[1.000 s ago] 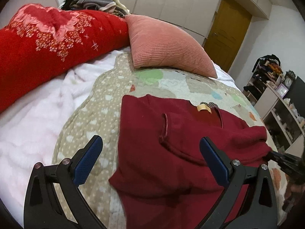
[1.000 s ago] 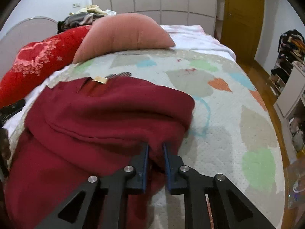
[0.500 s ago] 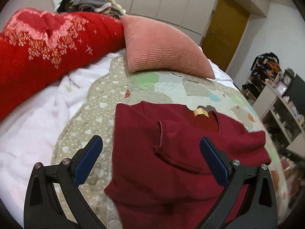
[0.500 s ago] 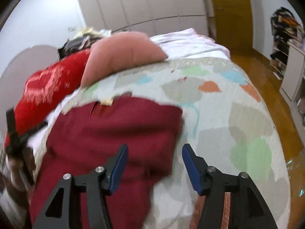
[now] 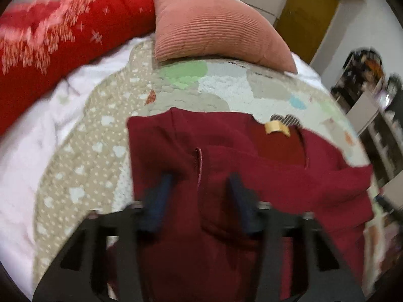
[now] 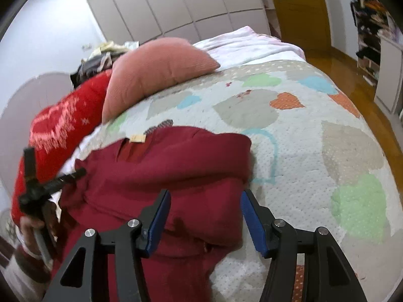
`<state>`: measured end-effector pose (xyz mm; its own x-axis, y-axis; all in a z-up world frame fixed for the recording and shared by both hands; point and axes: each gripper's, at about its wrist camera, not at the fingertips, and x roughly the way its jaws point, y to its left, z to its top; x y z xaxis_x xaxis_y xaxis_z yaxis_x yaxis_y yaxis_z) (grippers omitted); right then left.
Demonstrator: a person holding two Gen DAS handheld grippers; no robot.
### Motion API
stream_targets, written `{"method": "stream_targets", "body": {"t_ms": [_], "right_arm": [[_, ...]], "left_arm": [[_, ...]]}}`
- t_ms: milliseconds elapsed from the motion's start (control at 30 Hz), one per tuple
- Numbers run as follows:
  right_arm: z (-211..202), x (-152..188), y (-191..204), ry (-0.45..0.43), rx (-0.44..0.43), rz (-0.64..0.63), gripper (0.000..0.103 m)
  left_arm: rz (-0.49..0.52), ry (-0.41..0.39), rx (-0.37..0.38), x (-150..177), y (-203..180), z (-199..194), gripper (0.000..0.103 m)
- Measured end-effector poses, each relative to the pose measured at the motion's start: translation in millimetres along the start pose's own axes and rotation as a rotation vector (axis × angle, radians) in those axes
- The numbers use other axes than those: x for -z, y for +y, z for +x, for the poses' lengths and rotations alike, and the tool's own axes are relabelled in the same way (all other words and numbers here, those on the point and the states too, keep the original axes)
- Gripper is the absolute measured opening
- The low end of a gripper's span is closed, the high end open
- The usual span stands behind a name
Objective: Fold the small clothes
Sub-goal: 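Move the left tool over the middle of the folded sweater, then close the left tool on the sweater fabric at its middle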
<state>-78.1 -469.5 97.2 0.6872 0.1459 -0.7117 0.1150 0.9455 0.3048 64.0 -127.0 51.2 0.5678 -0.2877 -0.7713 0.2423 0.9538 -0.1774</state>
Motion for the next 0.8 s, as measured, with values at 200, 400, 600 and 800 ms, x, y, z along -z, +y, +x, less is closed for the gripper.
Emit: {"method": "stream_targets", "body": {"t_ms": [200, 400, 600, 800], "right_arm": [[4, 4, -2, 0.011, -0.017, 0.012, 0.056], [-1, 8, 5, 0.000, -0.056, 0.010, 0.056], [0, 11, 6, 0.014, -0.076, 0.014, 0.056], [-5, 16, 5, 0.017, -0.081, 0.008, 0.056]], "left_arm": [[0.058, -0.027, 0.014, -2, 4, -24, 0.023], [0.126, -0.077, -0.023, 4, -6, -48, 0.040], [0.075, -0.046, -0.038, 4, -8, -40, 0.068], [0.012, 0.054, -0.038, 5, -2, 4, 0.044]]}}
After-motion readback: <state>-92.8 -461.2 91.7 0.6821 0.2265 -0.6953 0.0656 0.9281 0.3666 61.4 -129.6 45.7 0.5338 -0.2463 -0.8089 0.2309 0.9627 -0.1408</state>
